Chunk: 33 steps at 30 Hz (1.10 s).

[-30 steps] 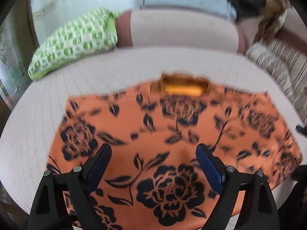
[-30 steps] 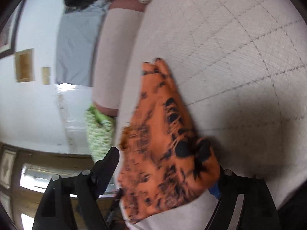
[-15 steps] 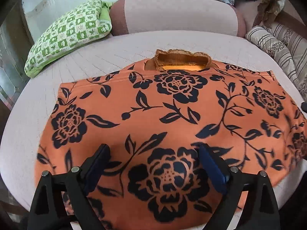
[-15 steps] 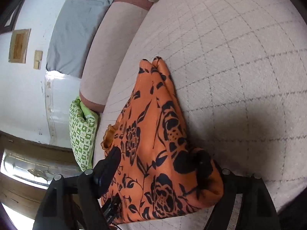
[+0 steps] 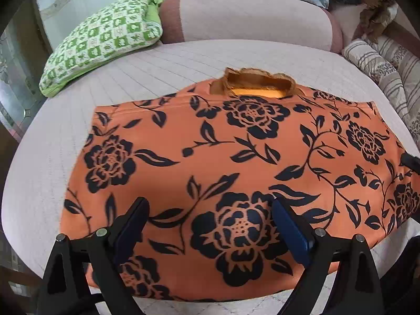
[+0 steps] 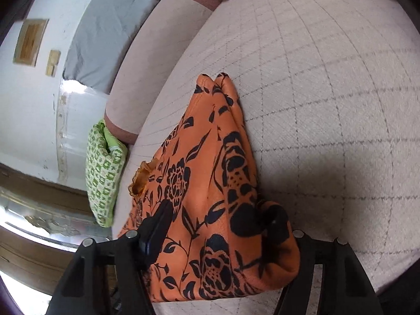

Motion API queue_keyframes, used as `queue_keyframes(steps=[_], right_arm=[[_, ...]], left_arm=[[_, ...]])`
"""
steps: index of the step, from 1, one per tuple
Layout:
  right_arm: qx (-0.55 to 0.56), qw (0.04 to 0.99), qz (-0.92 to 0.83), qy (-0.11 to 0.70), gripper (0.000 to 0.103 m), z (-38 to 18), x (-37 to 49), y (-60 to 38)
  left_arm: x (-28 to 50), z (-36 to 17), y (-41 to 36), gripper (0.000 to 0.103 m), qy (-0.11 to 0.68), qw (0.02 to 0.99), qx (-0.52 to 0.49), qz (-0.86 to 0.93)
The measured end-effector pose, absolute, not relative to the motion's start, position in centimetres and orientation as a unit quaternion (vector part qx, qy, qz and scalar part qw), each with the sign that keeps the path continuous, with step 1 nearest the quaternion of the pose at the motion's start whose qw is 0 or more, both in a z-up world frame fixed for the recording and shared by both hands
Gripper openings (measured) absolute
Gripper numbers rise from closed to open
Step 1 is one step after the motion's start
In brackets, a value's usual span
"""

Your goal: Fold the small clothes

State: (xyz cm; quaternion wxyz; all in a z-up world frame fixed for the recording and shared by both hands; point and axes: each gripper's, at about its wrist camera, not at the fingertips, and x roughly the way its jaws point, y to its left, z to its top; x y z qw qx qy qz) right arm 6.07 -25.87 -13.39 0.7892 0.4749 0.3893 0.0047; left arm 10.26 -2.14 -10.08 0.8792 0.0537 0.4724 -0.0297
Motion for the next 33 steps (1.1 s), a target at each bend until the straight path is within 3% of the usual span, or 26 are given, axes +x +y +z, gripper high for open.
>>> queue_keyframes(steps=[7,11,16,23,27,31,33], right_arm=[[0.465,0.791,-0.006,0.397,0.049,-14.0,6.2,-26.0],[0.418,0.813,-0.001,0.406,0.024,-12.3,6.8,-25.2],[0.334,0.868,0.052,0.364,0.021,-4.2,8.1,-20.5],[0.211,0.903,0.169,0.334,0.021,4.6,10.3,-6.1],[0.164,0.878,0.223,0.39,0.021,1.7,12.2,3.8],[0.132,0.815,0.231,0.514,0.021,-7.6,15.2,11.4],[0.144,0.816,0.224,0.513,0.021,-7.8,15.1,12.0]], left_arm=[[11.2,-11.9,-1.4,0.096,0.492,0.869,0.054,-0.021],[11.0,-12.5,-1.5,0.099,0.479,0.875,0.072,-0.02],[10.4,-10.6,1.0,0.095,0.472,0.88,-0.001,-0.045],[4.2,-3.0,13.5,0.095,0.331,0.934,-0.121,0.062],[1.7,-4.0,20.3,0.095,0.328,0.92,-0.171,0.13],[0.8,-7.0,24.3,0.095,0.375,0.89,-0.216,0.145],[-0.1,-7.2,25.1,0.095,0.368,0.892,-0.228,0.131]])
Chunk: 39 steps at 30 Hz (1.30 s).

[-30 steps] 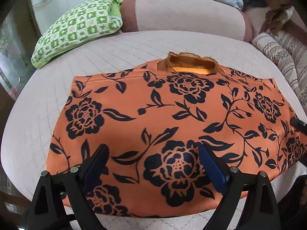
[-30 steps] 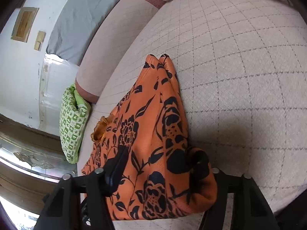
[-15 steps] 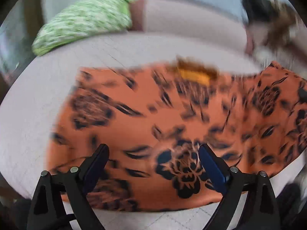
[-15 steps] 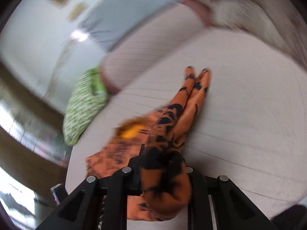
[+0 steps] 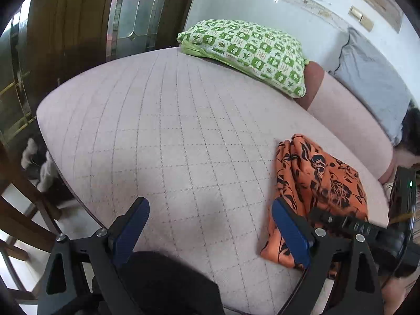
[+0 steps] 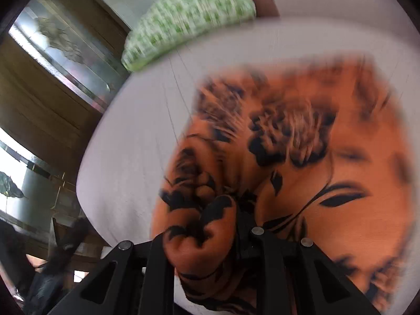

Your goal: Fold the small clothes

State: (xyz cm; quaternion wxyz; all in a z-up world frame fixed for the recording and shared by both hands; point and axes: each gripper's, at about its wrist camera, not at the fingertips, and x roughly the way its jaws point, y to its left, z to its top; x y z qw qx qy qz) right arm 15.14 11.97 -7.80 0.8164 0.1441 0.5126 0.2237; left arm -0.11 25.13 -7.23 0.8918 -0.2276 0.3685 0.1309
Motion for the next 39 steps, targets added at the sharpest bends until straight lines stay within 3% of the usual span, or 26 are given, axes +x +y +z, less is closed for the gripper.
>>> queue_keyframes(steps=[9,10,12,14,16,23,27,28,29,30,31,34,39], right_arm=[[0.136,0.837,0.222,0.481,0.022,-3.2,14.2,13.1],[0.138,0.837,0.226,0.48,0.027,-3.9,14.0,12.7],[0.142,0.809,0.245,0.516,0.051,-6.9,13.9,12.5],[0.163,0.805,0.27,0.502,0.069,-7.0,12.9,12.3],[0.169,0.802,0.293,0.493,0.077,-6.2,12.5,12.0],[0.257,0.825,0.268,0.425,0.079,-3.0,9.8,2.4],[0.284,0.822,0.249,0.425,0.08,-3.7,8.4,-1.5],[0.294,0.819,0.246,0.426,0.08,-4.0,8.1,-2.3],[0.302,0.817,0.244,0.426,0.08,-4.4,7.8,-2.7],[0.307,0.816,0.243,0.426,0.08,-4.8,7.6,-3.1],[0.31,0.813,0.243,0.429,0.08,-5.2,7.4,-3.5],[0.315,0.799,0.251,0.446,0.08,-6.6,8.2,-2.9],[0.324,0.786,0.265,0.455,0.08,-8.1,8.9,-3.0]], left_arm=[[-0.8,-7.1,24.4,0.095,0.361,0.901,-0.217,0.105],[-0.9,-7.3,24.5,0.095,0.366,0.898,-0.22,0.105],[-0.7,-7.2,24.7,0.095,0.368,0.896,-0.228,0.104],[-0.6,-7.1,24.8,0.095,0.371,0.894,-0.233,0.099],[-0.5,-6.8,24.4,0.095,0.372,0.895,-0.23,0.089],[0.9,-5.5,20.8,0.095,0.377,0.894,-0.243,0.004],[3.3,-6.0,18.3,0.094,0.396,0.885,-0.245,-0.033],[3.6,-6.3,18.0,0.091,0.404,0.88,-0.249,-0.035],[4.2,-7.1,17.9,0.073,0.416,0.87,-0.262,-0.044],[4.9,-8.2,17.9,0.036,0.436,0.857,-0.27,-0.05],[5.5,-9.8,18.3,0.02,0.459,0.84,-0.284,-0.04],[5.1,-13.7,21.1,0.016,0.468,0.786,-0.403,-0.041],[5.0,-11.1,19.8,0.021,0.47,0.808,-0.353,-0.032]])
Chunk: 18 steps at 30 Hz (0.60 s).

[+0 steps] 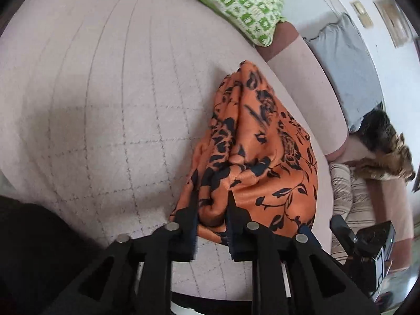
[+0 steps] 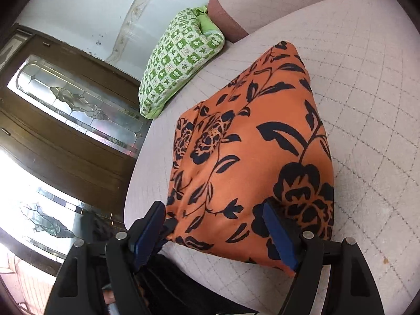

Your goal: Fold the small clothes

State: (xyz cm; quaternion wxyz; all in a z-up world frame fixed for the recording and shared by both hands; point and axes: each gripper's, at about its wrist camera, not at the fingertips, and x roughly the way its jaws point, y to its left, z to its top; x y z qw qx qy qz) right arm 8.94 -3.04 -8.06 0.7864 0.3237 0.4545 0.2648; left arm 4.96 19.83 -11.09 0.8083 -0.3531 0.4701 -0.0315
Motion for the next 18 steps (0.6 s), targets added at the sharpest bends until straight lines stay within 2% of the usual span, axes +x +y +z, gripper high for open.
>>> queue_keyframes(steps=[2,7,8,10,11,12,15,18], right_arm=[[0.333,0.779,0.272,0.456,0.08,-8.5,9.1,-3.4],[0.361,0.762,0.288,0.455,0.08,-9.4,9.1,-4.3],[0.365,0.759,0.29,0.454,0.08,-9.5,9.2,-4.4],[0.372,0.754,0.296,0.454,0.08,-9.4,9.1,-4.6],[0.377,0.752,0.298,0.451,0.08,-9.2,9.3,-4.7],[0.382,0.752,0.299,0.447,0.08,-9.0,9.2,-5.0],[0.397,0.765,0.285,0.419,0.08,-7.8,8.5,-7.2],[0.41,0.781,0.237,0.409,0.08,-8.0,8.3,-10.5]], left_arm=[[4.7,-9.2,19.3,0.027,0.46,0.834,-0.304,-0.002],[4.7,-5.1,17.4,0.028,0.42,0.883,-0.209,0.029],[4.9,-4.4,16.7,0.031,0.411,0.891,-0.192,0.026],[5.6,-3.1,14.8,0.045,0.391,0.908,-0.149,0.005],[6.2,-2.4,13.3,0.057,0.38,0.917,-0.12,-0.01],[6.8,-2.1,12.1,0.063,0.372,0.923,-0.098,-0.02],[9.9,-3.7,8.6,0.063,0.386,0.922,-0.018,-0.032],[13.5,-9.0,8.4,0.065,0.472,0.881,0.02,0.003]])
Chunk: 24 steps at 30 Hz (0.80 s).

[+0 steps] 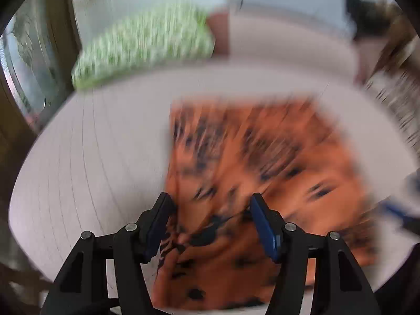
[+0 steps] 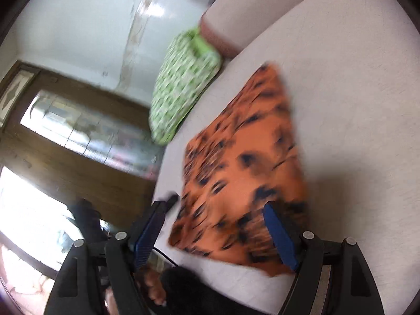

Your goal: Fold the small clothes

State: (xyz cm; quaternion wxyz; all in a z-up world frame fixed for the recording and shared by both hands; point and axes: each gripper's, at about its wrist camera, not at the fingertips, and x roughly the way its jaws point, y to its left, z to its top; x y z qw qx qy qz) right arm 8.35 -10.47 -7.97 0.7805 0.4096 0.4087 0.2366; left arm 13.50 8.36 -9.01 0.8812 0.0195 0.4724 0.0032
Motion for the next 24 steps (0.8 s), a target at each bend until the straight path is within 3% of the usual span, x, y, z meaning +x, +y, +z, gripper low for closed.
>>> queue_keyframes(steps=[2,4,6,9,10,11,15,16,17,19,24], right_arm=[[0.429,0.757,0.213,0.443,0.081,-10.1,9.4,-11.6],[0.41,0.734,0.215,0.497,0.081,-12.1,10.6,-10.4],[0.371,0.746,0.231,0.502,0.081,-11.9,10.8,-8.5],[0.334,0.771,0.247,0.482,0.038,-9.9,10.3,-6.7],[0.334,0.772,0.247,0.482,0.03,-9.9,10.3,-6.7],[0.334,0.771,0.238,0.488,0.029,-10.5,10.4,-6.8],[0.352,0.748,0.222,0.517,0.031,-13.1,10.7,-7.7],[0.36,0.746,0.223,0.514,0.043,-12.9,10.7,-8.0],[0.367,0.745,0.229,0.508,0.064,-12.4,10.6,-8.3],[0.373,0.756,0.245,0.479,0.077,-11.0,10.2,-9.1],[0.407,0.754,0.234,0.46,0.077,-10.6,13.3,-10.9]], left_arm=[[13.5,-9.6,9.4,0.072,0.463,0.886,-0.003,0.007],[13.6,-9.6,9.7,0.072,0.467,0.884,-0.018,0.007],[13.9,-9.8,10.0,0.072,0.471,0.881,-0.027,0.003],[14.0,-10.3,10.7,0.073,0.474,0.88,-0.04,0.001],[14.0,-10.4,10.8,0.073,0.472,0.881,-0.039,-0.001],[13.6,-10.4,10.9,0.075,0.47,0.882,-0.037,0.0],[13.0,-8.7,11.0,0.072,0.477,0.878,-0.043,-0.002],[12.6,-7.4,10.9,0.072,0.464,0.885,-0.039,-0.005],[11.9,-5.7,10.7,0.072,0.431,0.901,-0.034,-0.014],[11.7,-4.3,10.5,0.072,0.394,0.919,-0.005,-0.007],[14.5,-10.4,11.8,0.075,0.475,0.88,-0.01,0.016]])
